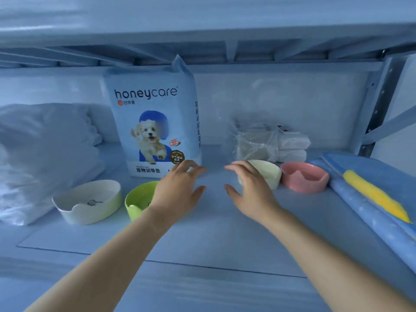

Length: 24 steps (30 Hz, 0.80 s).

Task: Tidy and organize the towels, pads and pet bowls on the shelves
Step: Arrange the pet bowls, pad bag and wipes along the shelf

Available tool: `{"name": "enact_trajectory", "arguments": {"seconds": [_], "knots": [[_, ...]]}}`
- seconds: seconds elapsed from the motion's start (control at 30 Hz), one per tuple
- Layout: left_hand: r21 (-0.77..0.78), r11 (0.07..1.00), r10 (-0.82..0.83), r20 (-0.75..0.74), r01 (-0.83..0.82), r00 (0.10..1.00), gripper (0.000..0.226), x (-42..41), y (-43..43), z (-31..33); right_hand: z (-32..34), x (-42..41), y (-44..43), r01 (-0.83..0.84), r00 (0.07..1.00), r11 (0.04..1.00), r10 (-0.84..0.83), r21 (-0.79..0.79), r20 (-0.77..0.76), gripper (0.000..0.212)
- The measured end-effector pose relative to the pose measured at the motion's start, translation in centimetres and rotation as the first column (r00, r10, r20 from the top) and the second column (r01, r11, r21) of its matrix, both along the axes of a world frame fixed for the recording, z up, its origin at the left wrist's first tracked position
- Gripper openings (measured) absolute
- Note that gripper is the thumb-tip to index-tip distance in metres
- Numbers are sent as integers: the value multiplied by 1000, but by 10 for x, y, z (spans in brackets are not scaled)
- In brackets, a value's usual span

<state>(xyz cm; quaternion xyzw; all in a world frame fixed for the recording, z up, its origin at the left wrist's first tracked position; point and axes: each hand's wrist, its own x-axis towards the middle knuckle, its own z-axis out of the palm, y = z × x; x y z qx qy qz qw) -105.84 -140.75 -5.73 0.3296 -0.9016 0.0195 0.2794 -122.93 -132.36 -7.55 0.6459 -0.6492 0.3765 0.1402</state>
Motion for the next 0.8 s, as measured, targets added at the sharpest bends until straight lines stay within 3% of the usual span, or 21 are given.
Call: {"name": "enact_trajectory", "arguments": {"seconds": [0.17,0.3,0.5,0.8], "knots": [[46,996,83,-39,-81,996,36,78,-19,-5,4,82,-27,-190,980,981,187,36,74,31],[64,994,94,-18,-92,995,32,122,-31,-8,-2,129,-46,-240,968,967,232,79,97,31],[60,992,110,-7,-109,994,32,179,-49,-7,-24,160,-58,-181,983,978,177,105,49,33],[85,988,124,27,-126,992,36,234,-81,-28,-40,162,-63,-56,990,997,49,-50,-130,29]]}}
